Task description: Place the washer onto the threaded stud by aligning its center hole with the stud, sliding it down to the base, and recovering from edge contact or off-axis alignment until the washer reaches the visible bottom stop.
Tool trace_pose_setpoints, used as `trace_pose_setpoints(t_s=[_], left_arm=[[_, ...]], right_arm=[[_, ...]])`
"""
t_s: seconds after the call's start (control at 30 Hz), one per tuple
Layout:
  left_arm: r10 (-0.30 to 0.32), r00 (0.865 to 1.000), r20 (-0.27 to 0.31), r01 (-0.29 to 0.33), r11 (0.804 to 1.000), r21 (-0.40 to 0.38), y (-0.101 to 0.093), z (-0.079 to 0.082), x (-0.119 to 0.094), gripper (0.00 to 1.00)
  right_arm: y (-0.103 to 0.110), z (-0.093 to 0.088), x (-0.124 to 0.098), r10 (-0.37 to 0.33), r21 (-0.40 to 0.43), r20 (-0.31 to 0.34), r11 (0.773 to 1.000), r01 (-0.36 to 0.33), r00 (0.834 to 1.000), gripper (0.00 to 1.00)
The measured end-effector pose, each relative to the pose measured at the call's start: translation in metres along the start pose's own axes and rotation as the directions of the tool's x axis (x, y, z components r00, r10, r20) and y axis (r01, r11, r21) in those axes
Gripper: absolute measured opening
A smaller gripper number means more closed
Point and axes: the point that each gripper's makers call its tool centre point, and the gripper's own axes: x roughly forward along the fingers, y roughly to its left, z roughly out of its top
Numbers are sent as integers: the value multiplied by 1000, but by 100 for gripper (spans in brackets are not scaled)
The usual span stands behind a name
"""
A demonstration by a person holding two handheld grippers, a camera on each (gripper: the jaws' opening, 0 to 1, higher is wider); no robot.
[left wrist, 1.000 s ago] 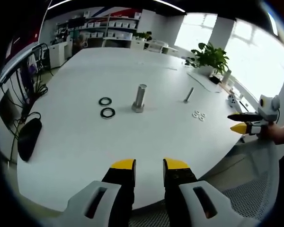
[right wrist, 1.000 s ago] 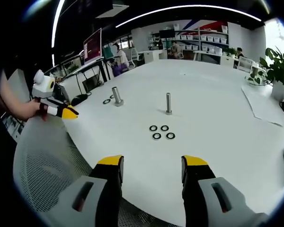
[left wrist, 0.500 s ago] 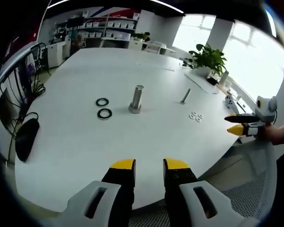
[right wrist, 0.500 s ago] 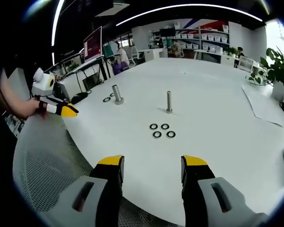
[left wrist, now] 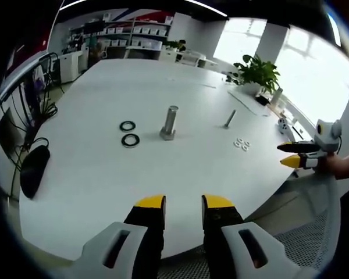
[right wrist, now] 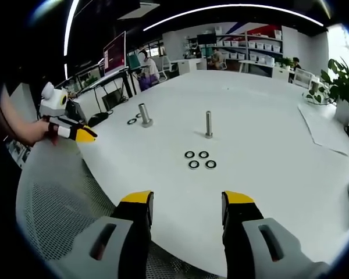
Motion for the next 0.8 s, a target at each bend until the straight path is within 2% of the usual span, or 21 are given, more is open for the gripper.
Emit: trace_pose_setpoints(t_s=[0.13, 0.5, 0.6, 0.67, 0.8], left_arm=[[-1, 1000, -5, 1, 1000, 12, -1, 0, 0, 23], [7, 1000, -27, -8, 1000, -17, 6, 1, 1, 26], [16, 999, -42, -16, 1000, 6, 11, 1, 2, 26], [39, 999, -28, -38, 999, 37, 19, 6, 1, 22], [35, 999, -26, -35, 999, 4, 27, 12, 3, 25]], right_arm=[[-1, 1, 0, -1, 0, 5, 1000, 1, 1000, 50], [-2, 3, -2, -5, 6, 16, 1000, 5, 1000, 50], [-3, 3, -2, -6, 6, 17, 1000, 5, 1000, 50], [-3, 3, -2, -7, 8, 16, 1000, 7, 1000, 50], [-4, 3, -2, -8, 13, 18, 1000, 8, 1000, 50]])
